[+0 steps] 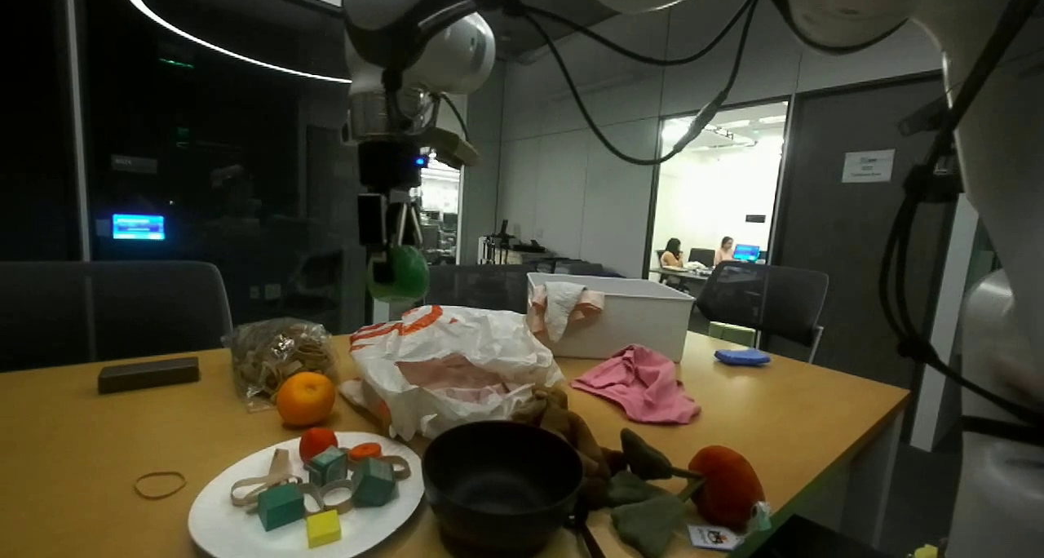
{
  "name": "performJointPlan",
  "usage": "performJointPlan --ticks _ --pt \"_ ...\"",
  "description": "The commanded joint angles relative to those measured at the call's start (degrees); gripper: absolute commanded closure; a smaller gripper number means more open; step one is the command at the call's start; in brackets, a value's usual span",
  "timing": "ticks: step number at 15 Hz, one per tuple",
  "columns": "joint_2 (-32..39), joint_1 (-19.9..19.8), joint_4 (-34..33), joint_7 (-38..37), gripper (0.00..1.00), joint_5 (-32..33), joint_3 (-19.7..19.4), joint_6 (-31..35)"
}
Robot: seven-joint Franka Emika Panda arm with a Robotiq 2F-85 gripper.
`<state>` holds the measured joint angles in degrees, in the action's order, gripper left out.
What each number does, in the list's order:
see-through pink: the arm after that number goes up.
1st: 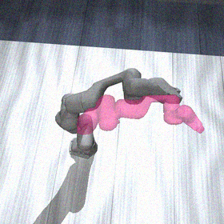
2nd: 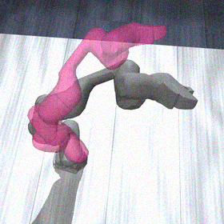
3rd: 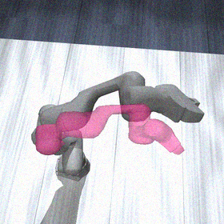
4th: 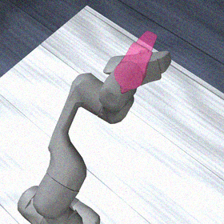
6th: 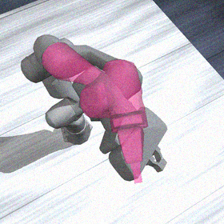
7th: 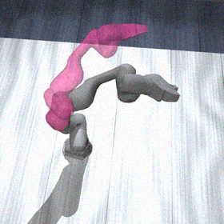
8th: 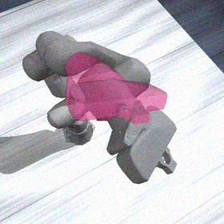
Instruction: Pick up the orange toy, green apple toy and small red toy and put them into the black bowl one by one
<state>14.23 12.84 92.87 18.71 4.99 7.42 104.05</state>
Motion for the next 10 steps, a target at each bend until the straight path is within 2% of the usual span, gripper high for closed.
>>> performJointPlan --ticks 1,4,10 --pt "-11.63 -4.30 14.13 -0.51 0.36 -10.52 0.94 -2.60" --pt "-16.51 -5.27 23.46 0.47 0.36 -17.25 0.25 0.21" --pt "-22.91 -4.74 39.29 1.72 0.36 -16.30 -0.07 14.75"
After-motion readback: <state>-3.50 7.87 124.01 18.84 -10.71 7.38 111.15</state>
